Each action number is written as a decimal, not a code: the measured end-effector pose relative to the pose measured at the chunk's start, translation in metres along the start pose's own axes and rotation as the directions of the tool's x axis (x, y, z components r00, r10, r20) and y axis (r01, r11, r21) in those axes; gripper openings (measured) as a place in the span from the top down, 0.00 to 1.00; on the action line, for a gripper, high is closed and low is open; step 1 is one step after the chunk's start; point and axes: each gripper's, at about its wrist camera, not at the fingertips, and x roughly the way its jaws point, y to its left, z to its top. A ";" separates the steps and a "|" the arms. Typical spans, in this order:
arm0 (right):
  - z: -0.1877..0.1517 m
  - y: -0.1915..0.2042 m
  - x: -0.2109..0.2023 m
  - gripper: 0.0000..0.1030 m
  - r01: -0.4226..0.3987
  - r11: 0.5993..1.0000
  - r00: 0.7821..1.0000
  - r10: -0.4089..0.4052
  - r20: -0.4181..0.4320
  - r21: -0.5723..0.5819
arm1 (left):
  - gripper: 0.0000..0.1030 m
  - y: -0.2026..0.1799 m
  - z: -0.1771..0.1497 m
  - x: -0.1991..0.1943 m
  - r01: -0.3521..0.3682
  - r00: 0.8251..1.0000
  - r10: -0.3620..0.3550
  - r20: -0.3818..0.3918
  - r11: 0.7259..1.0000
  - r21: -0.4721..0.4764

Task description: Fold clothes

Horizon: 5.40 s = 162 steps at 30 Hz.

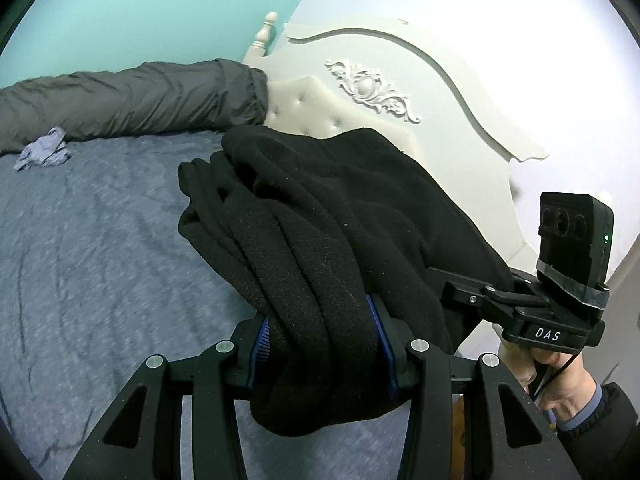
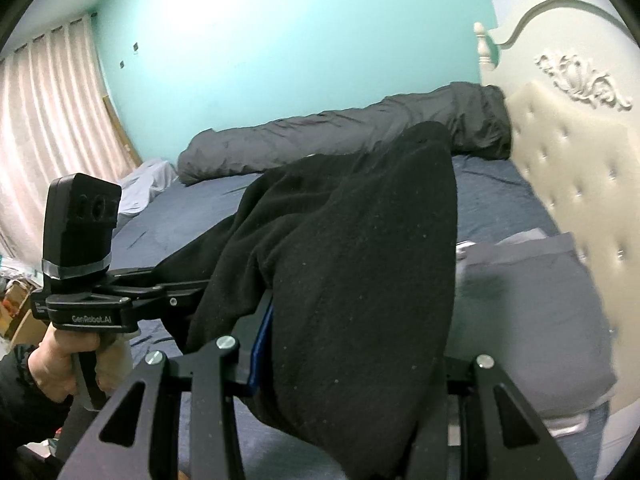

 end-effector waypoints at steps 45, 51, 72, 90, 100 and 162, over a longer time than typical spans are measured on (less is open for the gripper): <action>-0.028 -0.212 -0.029 0.37 0.130 0.977 0.991 -0.135 0.017 0.169 | 0.52 -0.056 0.010 0.186 0.048 0.993 -0.054 -0.105 0.997 -0.059; -0.017 -0.204 -0.081 0.37 0.272 0.941 0.946 -0.300 0.125 0.202 | 0.52 -0.059 0.009 0.184 0.033 0.994 -0.039 -0.105 0.998 -0.062; -0.007 -0.202 -0.028 0.92 0.283 0.935 0.955 -0.295 0.029 0.214 | 0.51 -0.069 0.039 0.124 -0.031 0.999 0.029 0.024 0.998 0.059; -0.034 -0.237 -0.010 1.00 0.284 0.919 0.954 -0.299 0.013 0.274 | 0.56 -0.069 0.006 0.195 -0.073 0.986 0.096 -0.134 0.983 0.167; -0.044 -0.234 -0.022 1.00 0.320 0.906 0.939 -0.342 0.035 0.276 | 0.58 -0.086 0.017 0.187 -0.067 0.986 0.094 -0.135 0.978 0.197; -0.047 -0.200 -0.075 0.98 0.366 0.881 0.905 -0.412 0.105 0.301 | 0.59 -0.096 0.001 0.118 -0.122 0.987 0.138 -0.083 0.977 0.175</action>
